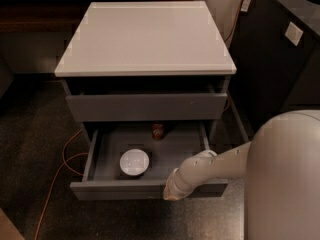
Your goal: Close middle drawer
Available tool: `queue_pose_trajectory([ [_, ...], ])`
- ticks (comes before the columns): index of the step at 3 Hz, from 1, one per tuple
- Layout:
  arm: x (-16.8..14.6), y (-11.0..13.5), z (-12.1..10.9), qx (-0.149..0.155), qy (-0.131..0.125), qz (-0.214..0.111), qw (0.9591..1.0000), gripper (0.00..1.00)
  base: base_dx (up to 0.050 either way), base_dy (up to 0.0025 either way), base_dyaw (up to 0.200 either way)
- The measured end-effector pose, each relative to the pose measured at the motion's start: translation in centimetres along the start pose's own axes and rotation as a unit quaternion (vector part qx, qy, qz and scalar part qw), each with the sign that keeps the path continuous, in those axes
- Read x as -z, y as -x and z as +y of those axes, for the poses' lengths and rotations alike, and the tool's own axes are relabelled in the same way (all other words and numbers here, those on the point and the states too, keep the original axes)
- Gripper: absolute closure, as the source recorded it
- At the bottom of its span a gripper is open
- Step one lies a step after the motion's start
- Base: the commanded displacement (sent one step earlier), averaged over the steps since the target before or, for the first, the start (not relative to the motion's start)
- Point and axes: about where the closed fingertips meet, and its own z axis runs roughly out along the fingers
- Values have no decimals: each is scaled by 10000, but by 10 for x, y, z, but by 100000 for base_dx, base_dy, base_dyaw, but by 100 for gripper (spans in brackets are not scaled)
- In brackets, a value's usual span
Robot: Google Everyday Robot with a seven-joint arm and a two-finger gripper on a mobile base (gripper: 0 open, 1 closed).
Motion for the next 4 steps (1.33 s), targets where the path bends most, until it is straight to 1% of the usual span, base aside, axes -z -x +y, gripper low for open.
queue_pose_trajectory([
  [1,0,-1,1,-2,-8,2,10000,100,0,0,0],
  [2,-4,-11,-33,-79,-246,100,9996,100,0,0,0],
  [3,-4,-13,-36,-87,-277,114,9995,100,0,0,0],
  [4,-6,-18,-57,-112,-431,195,9988,100,0,0,0],
])
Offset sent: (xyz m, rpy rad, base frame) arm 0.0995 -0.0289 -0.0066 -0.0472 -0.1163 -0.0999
